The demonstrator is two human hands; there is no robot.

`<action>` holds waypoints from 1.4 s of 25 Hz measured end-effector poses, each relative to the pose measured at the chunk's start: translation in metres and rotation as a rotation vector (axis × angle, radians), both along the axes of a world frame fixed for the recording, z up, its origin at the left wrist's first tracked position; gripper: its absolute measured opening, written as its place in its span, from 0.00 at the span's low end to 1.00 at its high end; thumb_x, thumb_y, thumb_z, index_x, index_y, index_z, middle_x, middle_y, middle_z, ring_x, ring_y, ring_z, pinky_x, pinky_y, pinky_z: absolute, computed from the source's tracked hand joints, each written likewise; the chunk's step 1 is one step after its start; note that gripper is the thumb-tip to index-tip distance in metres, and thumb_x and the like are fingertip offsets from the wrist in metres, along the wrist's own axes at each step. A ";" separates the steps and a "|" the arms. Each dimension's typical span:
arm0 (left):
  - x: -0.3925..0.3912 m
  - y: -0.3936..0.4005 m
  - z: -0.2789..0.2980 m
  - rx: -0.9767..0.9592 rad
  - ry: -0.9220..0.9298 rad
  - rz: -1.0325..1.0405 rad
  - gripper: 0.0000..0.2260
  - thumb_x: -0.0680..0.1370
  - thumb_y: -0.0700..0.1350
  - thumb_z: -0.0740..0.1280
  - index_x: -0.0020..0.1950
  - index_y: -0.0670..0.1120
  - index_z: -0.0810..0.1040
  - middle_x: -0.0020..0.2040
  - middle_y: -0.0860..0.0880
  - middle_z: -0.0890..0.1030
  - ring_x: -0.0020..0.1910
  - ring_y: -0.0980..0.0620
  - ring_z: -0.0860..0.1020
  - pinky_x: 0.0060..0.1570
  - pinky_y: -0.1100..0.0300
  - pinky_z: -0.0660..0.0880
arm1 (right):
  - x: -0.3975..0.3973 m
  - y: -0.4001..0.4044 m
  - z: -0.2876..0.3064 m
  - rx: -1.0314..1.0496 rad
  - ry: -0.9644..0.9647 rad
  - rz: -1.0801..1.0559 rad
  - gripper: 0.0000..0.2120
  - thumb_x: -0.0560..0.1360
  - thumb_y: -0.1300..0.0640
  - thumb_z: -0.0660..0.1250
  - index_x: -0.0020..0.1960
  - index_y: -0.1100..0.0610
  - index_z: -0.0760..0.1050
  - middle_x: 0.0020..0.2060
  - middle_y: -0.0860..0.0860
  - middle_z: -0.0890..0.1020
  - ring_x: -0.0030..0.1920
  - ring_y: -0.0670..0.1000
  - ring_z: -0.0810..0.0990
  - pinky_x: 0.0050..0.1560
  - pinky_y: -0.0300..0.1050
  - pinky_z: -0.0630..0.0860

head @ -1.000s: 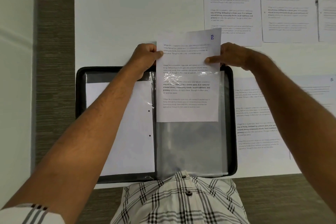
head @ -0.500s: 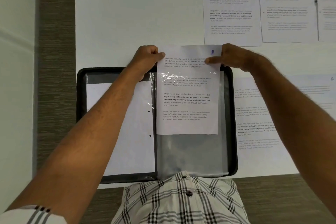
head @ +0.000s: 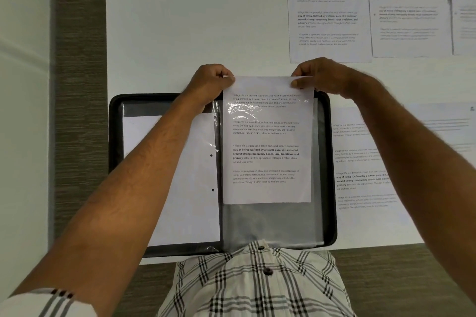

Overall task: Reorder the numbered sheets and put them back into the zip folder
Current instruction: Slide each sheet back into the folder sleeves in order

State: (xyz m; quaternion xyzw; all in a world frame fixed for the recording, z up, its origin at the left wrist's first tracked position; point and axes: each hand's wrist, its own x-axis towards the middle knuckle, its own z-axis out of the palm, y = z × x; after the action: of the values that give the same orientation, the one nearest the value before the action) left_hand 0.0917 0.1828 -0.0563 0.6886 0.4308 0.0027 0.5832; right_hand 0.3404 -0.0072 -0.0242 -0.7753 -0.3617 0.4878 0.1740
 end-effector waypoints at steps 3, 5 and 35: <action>0.000 -0.001 0.002 0.064 0.071 -0.136 0.03 0.77 0.42 0.70 0.44 0.48 0.82 0.39 0.54 0.80 0.38 0.57 0.75 0.41 0.62 0.72 | -0.004 0.003 0.002 0.042 0.000 -0.001 0.05 0.80 0.54 0.73 0.51 0.56 0.84 0.46 0.48 0.87 0.44 0.44 0.83 0.48 0.38 0.77; 0.001 -0.005 0.003 0.124 0.107 -0.194 0.03 0.77 0.41 0.69 0.46 0.47 0.83 0.36 0.57 0.78 0.35 0.60 0.74 0.38 0.64 0.70 | -0.007 0.005 0.005 0.029 0.006 0.033 0.03 0.79 0.55 0.74 0.49 0.54 0.84 0.45 0.48 0.86 0.44 0.44 0.82 0.48 0.38 0.77; -0.012 -0.011 0.003 0.325 0.173 -0.617 0.08 0.69 0.58 0.79 0.42 0.57 0.85 0.51 0.54 0.71 0.61 0.48 0.68 0.63 0.50 0.70 | -0.047 0.002 0.014 -0.152 -0.136 0.380 0.05 0.81 0.48 0.72 0.47 0.47 0.83 0.46 0.41 0.80 0.48 0.43 0.78 0.52 0.40 0.71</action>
State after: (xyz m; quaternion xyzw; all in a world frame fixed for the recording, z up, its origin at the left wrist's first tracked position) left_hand 0.0797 0.1720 -0.0531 0.8677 0.2447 -0.1633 0.4008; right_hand 0.2936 -0.0054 -0.0097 -0.7352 -0.4742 0.4843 -0.0048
